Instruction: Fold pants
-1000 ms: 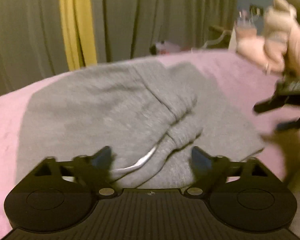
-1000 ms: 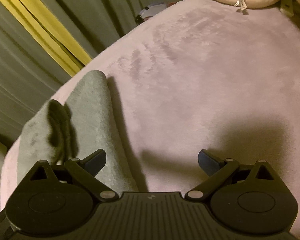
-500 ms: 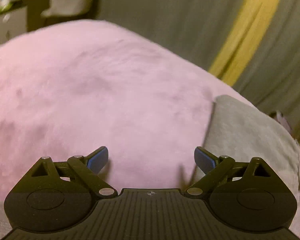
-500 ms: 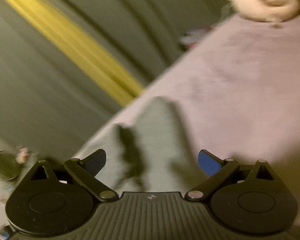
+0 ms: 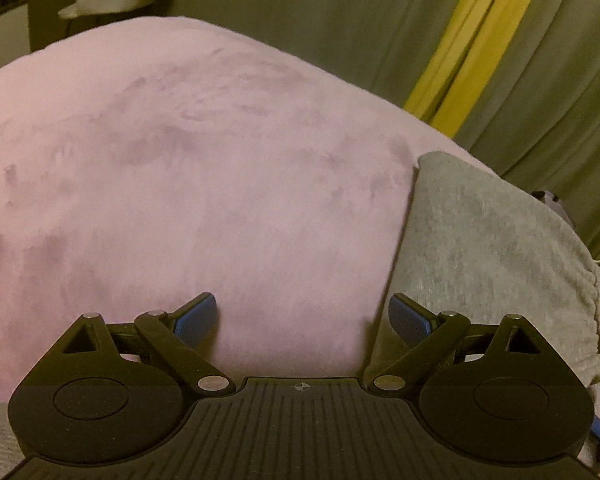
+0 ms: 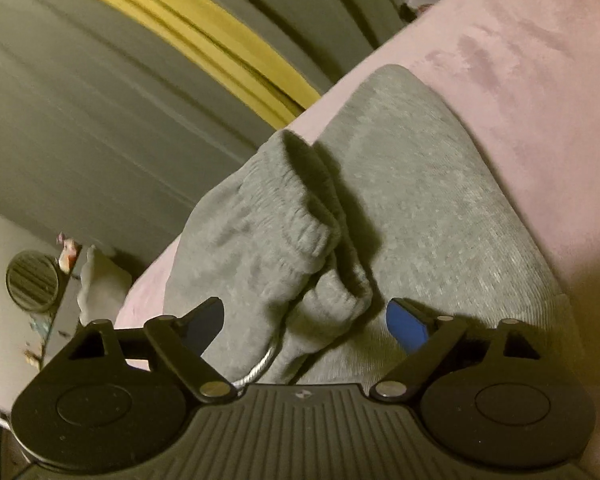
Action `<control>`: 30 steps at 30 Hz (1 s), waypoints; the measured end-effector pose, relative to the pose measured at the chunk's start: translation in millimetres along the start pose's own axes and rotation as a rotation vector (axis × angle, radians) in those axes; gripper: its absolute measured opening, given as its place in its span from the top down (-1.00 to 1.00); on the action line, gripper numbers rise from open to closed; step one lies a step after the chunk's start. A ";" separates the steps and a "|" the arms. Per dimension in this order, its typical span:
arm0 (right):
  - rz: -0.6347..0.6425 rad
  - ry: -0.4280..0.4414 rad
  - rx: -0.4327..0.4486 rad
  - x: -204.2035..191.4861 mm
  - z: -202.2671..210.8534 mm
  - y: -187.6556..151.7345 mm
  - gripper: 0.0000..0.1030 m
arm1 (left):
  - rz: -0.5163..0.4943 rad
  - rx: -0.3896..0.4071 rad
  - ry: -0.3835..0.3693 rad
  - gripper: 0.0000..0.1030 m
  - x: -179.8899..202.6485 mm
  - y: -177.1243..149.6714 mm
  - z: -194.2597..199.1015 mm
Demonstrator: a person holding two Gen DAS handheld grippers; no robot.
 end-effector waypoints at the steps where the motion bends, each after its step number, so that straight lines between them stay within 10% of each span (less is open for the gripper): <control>1: -0.024 -0.002 0.006 2.1 -2.1 1.6 -0.70 | -0.002 -0.001 0.002 -0.88 0.5 0.1 0.1; 8: -0.094 -0.035 0.004 3.6 -23.8 6.0 -0.16 | -0.001 -0.002 0.009 -0.88 -0.3 -0.5 3.0; 16: -0.125 -0.007 -0.041 5.1 -36.5 6.4 -0.24 | -0.016 -0.010 0.019 -0.88 1.8 -3.2 0.9; 21: 0.066 -0.045 -0.042 -15.9 -40.5 7.1 0.17 | -0.023 -0.001 0.036 -0.88 1.6 -4.2 2.7; 30: 0.314 -0.021 0.065 -84.1 -10.7 20.9 0.29 | 0.002 0.017 0.057 -0.88 -1.6 -3.2 3.5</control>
Point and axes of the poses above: each gripper's, at about its wrist camera, not at the fingertips, and z roughly against the way its jaws point, x to its right, y to its top, the point moved 6 cm from there along -z, roughly the way its jaws point, and after that the axes turned 10 degrees about x, right-handed, at the moved point
